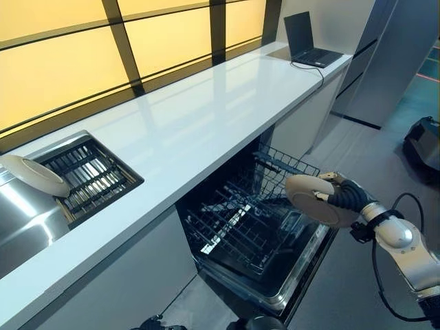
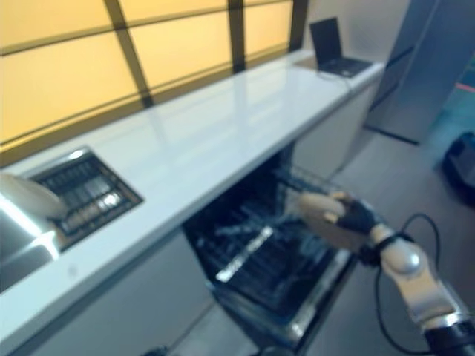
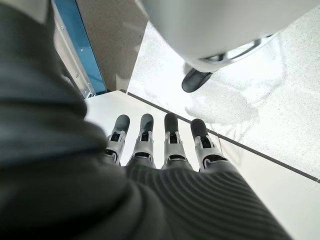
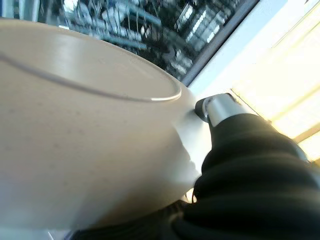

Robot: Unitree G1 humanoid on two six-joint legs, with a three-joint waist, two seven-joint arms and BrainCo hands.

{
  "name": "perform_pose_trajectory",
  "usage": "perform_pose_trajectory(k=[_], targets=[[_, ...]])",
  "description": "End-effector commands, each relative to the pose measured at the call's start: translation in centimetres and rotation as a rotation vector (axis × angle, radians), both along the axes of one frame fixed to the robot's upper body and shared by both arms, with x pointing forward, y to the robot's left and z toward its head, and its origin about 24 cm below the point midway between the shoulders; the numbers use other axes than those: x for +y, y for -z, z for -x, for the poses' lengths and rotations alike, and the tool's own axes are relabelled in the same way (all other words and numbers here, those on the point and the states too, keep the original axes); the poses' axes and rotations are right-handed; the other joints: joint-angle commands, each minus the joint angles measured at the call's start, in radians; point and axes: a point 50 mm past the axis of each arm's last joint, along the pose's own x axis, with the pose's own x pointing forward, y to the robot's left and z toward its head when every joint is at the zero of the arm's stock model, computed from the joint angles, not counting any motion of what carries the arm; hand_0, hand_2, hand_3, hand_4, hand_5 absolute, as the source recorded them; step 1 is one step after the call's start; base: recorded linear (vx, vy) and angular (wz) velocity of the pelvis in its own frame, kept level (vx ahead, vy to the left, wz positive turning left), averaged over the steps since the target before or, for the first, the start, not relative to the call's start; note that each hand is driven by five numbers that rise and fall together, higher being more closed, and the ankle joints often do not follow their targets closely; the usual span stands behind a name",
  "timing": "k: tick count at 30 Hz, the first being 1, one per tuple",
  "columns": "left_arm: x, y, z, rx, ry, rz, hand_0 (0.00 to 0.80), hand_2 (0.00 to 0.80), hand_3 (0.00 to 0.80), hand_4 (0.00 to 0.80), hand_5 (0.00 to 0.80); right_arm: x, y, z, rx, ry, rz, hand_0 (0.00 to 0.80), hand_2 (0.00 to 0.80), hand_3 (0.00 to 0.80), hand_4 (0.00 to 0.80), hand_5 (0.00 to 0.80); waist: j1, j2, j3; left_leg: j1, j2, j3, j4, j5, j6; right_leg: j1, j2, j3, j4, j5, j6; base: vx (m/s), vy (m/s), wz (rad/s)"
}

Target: Take plates into dishwasher

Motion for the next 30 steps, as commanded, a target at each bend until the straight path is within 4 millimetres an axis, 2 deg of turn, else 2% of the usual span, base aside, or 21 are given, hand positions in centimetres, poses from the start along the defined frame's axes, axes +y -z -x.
perform_pose_trajectory(k=[1, 21, 30], targets=[[0.4, -0.6, -1.8, -0.061, 0.008, -0.013, 0.000, 0.000, 0.000, 0.000, 0.000, 2.2, -1.4, -0.8, -0.105, -0.048, -0.074, 0.800, 0.800, 0.800, 0.800, 0.800, 0.024, -0.056, 0.049, 0.028, -0.019, 0.004, -0.025, -0.027, -0.021, 0.271, 0.081, -0.040, -0.372, 0.032, 0.009, 0.033, 0.042, -0.01], [-2.2, -0.8, -3.6, -0.066, 0.132, 0.026, 0.000, 0.000, 0.000, 0.000, 0.000, 5.3, 2.2, -2.8, -0.027, 0.052, -0.137, 0.800, 0.800, 0.800, 0.800, 0.800, 0.057, -0.035, 0.070, 0.028, -0.042, -0.016, -0.049, -0.047, -0.007, 0.281, 0.068, -0.063, -0.392, 0.045, 0.021, 0.015, 0.030, 0.03], [-2.5, -0.9, -4.2, -0.060, 0.176, 0.020, 0.000, 0.000, 0.000, 0.000, 0.000, 5.8, 2.3, -4.8, -0.034, 0.140, -0.138, 0.800, 0.800, 0.800, 0.800, 0.800, 0.084, -0.026, 0.091, 0.010, -0.046, -0.042, -0.034, -0.033, -0.013, 0.282, 0.064, -0.081, -0.390, 0.045, 0.014, 0.001, -0.001, 0.06]])
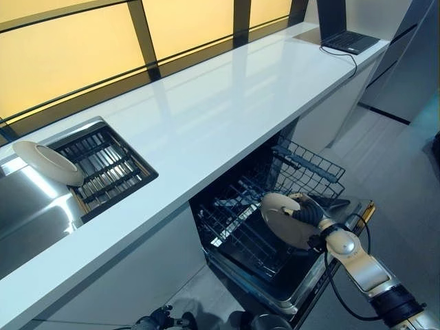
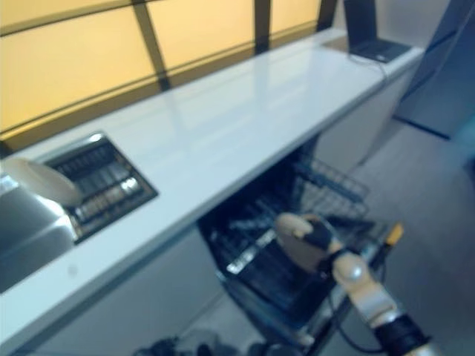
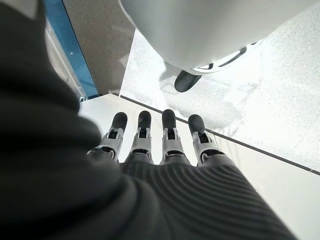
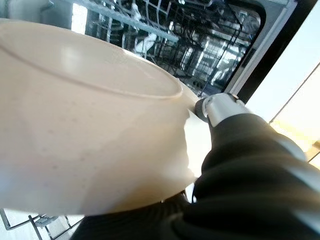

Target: Take plates into dishwasher

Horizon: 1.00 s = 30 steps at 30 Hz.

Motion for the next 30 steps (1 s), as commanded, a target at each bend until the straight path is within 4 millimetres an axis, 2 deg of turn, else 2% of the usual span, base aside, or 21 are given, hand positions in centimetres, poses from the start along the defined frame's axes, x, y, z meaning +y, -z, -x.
perform_pose_trajectory(k=[1, 16, 24, 30], targets=[[-0.5, -0.4, -1.3, -0.035, 0.036, 0.016, 0.000, 0.000, 0.000, 0.000, 0.000, 1.9, -2.9, -2.2, -0.143, -0.013, -0.015, 0.800, 0.800, 0.800, 0.800, 0.800, 0.025, -0.066, 0.014, -0.013, -0.041, 0.001, -0.018, -0.049, 0.006, 0.210, 0.060, -0.044, -0.309, 0.029, -0.017, 0.003, -0.007, 0.12], [-1.0, -0.9, -2.7, -0.060, 0.092, 0.024, 0.000, 0.000, 0.000, 0.000, 0.000, 2.9, -2.4, -4.6, -0.111, 0.040, 0.068, 0.800, 0.800, 0.800, 0.800, 0.800, 0.054, -0.045, 0.051, -0.038, -0.055, -0.044, -0.009, -0.051, 0.003, 0.194, 0.048, -0.071, -0.294, 0.023, -0.022, 0.005, 0.004, 0.08], [-1.6, -1.3, -3.8, -0.077, 0.138, 0.025, 0.000, 0.000, 0.000, 0.000, 0.000, 3.2, -0.6, -5.4, -0.044, 0.096, 0.085, 0.800, 0.800, 0.800, 0.800, 0.800, 0.075, -0.040, 0.068, -0.051, -0.063, -0.070, 0.004, -0.061, 0.005, 0.190, 0.044, -0.086, -0.286, 0.021, -0.024, 0.011, -0.008, 0.06], [-1.6, -1.9, -5.4, -0.120, 0.169, 0.014, 0.000, 0.000, 0.000, 0.000, 0.000, 3.6, -1.3, -6.7, -0.062, 0.118, 0.105, 0.800, 0.800, 0.800, 0.800, 0.800, 0.080, -0.017, 0.110, -0.085, -0.071, -0.092, 0.006, -0.051, 0.002, 0.154, 0.036, -0.094, -0.263, 0.016, -0.030, -0.006, -0.031, 0.10]])
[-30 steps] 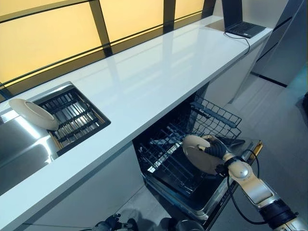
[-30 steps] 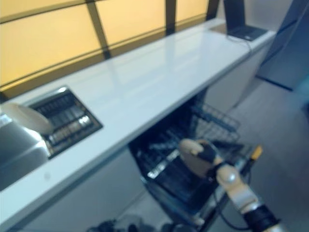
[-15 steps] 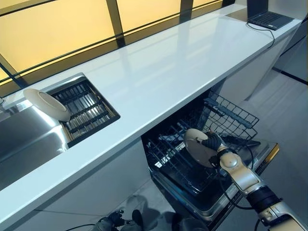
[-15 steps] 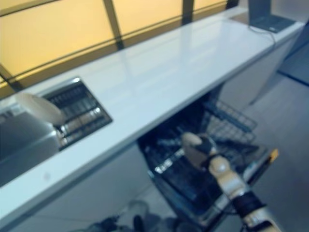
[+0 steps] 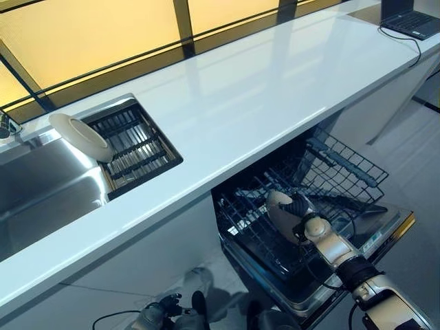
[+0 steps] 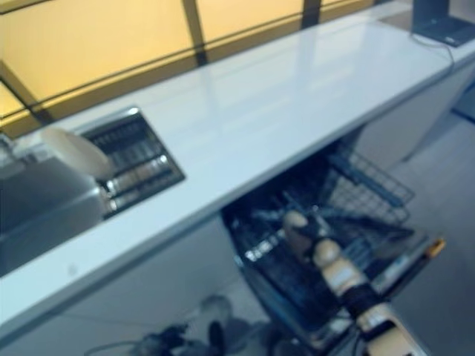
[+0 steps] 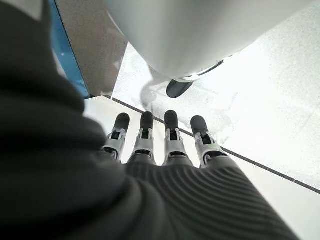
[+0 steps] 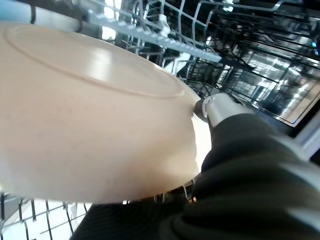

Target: Take plates into dishwasher

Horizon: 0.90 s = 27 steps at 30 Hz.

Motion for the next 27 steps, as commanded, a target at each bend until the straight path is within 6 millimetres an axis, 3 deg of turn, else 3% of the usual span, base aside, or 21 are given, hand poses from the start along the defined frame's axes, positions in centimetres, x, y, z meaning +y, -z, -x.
perform_pose_trajectory(k=[1, 13, 21, 27], targets=[[-0.3, -1.3, -3.1, -0.090, 0.070, -0.007, 0.000, 0.000, 0.000, 0.000, 0.000, 2.3, -4.4, -3.1, -0.168, -0.056, 0.020, 0.800, 0.800, 0.800, 0.800, 0.800, 0.025, -0.065, 0.044, -0.047, -0.062, -0.011, -0.001, -0.062, 0.005, 0.132, 0.045, -0.022, -0.232, 0.012, -0.026, -0.058, -0.042, 0.12], [-1.2, -3.2, -6.5, -0.220, 0.096, 0.032, 0.000, 0.000, 0.000, 0.000, 0.000, 0.9, -8.8, -5.6, -0.282, 0.017, 0.097, 0.800, 0.800, 0.800, 0.800, 0.800, 0.027, 0.026, 0.151, -0.101, -0.085, -0.046, -0.032, -0.040, 0.001, 0.015, 0.012, -0.045, -0.138, -0.023, -0.035, -0.018, -0.013, 0.10], [-1.8, -3.5, -7.0, -0.253, 0.101, 0.054, 0.000, 0.000, 0.000, 0.000, 0.000, 1.2, -9.8, -6.2, -0.304, 0.005, 0.124, 0.800, 0.800, 0.800, 0.800, 0.800, 0.029, 0.057, 0.176, -0.105, -0.093, -0.043, -0.046, -0.037, 0.003, -0.020, 0.006, -0.042, -0.123, -0.024, -0.034, 0.005, -0.002, 0.03], [-2.1, -3.8, -7.5, -0.271, 0.086, 0.061, 0.000, 0.000, 0.000, 0.000, 0.000, 2.4, -9.3, -6.0, -0.297, -0.034, 0.082, 0.800, 0.800, 0.800, 0.800, 0.800, 0.026, 0.061, 0.183, -0.101, -0.097, -0.035, -0.062, -0.035, 0.008, -0.032, 0.005, -0.039, -0.119, -0.026, -0.031, 0.003, 0.004, -0.01]])
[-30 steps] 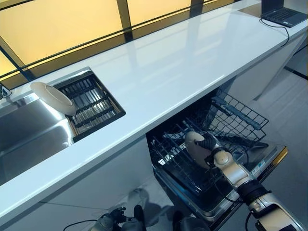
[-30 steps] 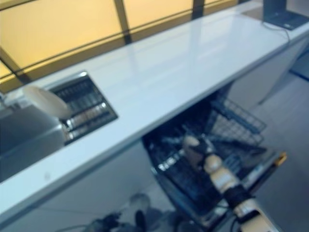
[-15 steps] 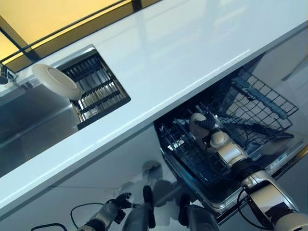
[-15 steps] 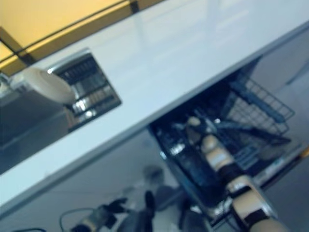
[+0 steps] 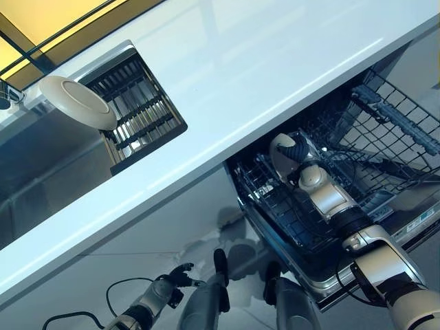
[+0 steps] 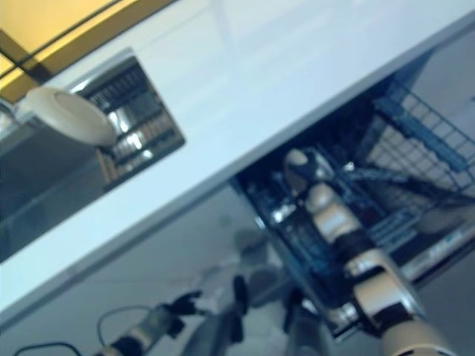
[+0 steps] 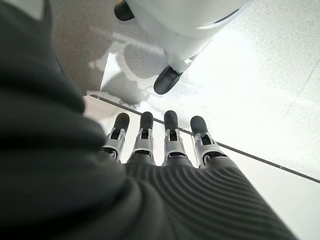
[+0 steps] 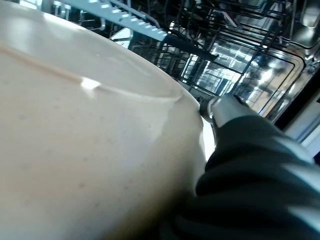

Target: Take plates into dishwasher

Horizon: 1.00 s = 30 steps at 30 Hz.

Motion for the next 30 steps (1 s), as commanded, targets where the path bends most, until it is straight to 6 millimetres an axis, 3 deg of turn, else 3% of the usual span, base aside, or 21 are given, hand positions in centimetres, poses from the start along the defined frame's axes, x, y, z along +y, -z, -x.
perform_pose_trajectory(k=[1, 9, 18, 30], targets=[[-0.1, -1.2, -1.9, -0.066, -0.034, 0.023, 0.000, 0.000, 0.000, 0.000, 0.000, 0.7, 1.8, 0.1, 0.073, -0.022, 0.045, 0.800, 0.800, 0.800, 0.800, 0.800, 0.007, -0.061, 0.059, 0.049, -0.063, 0.017, -0.046, -0.097, -0.006, 0.159, 0.057, 0.004, -0.261, 0.009, -0.025, 0.000, 0.000, 0.00], [-0.4, -1.5, -2.6, -0.081, -0.049, 0.026, 0.000, 0.000, 0.000, 0.000, 0.000, 2.6, 2.9, 0.8, 0.046, -0.061, 0.029, 0.800, 0.800, 0.800, 0.800, 0.800, 0.001, -0.064, 0.064, 0.056, -0.066, 0.020, -0.056, -0.098, 0.000, 0.149, 0.057, 0.008, -0.257, 0.012, -0.022, 0.000, 0.000, 0.00], [-0.5, -1.4, -2.6, -0.081, -0.052, 0.020, 0.000, 0.000, 0.000, 0.000, 0.000, 3.0, 2.8, 1.2, -0.023, -0.072, 0.148, 0.800, 0.800, 0.800, 0.800, 0.800, -0.001, -0.072, 0.065, 0.063, -0.066, 0.022, -0.065, -0.101, 0.006, 0.146, 0.059, 0.008, -0.262, 0.018, -0.015, 0.000, 0.000, 0.00], [-0.5, -1.6, -2.9, -0.084, -0.057, 0.005, 0.000, 0.000, 0.000, 0.000, 0.000, 5.0, 4.4, 2.5, -0.001, -0.161, 0.106, 0.800, 0.800, 0.800, 0.800, 0.800, -0.005, -0.096, 0.061, 0.070, -0.066, 0.023, -0.065, -0.112, 0.011, 0.153, 0.063, 0.008, -0.274, 0.024, -0.008, 0.000, 0.000, 0.00]])
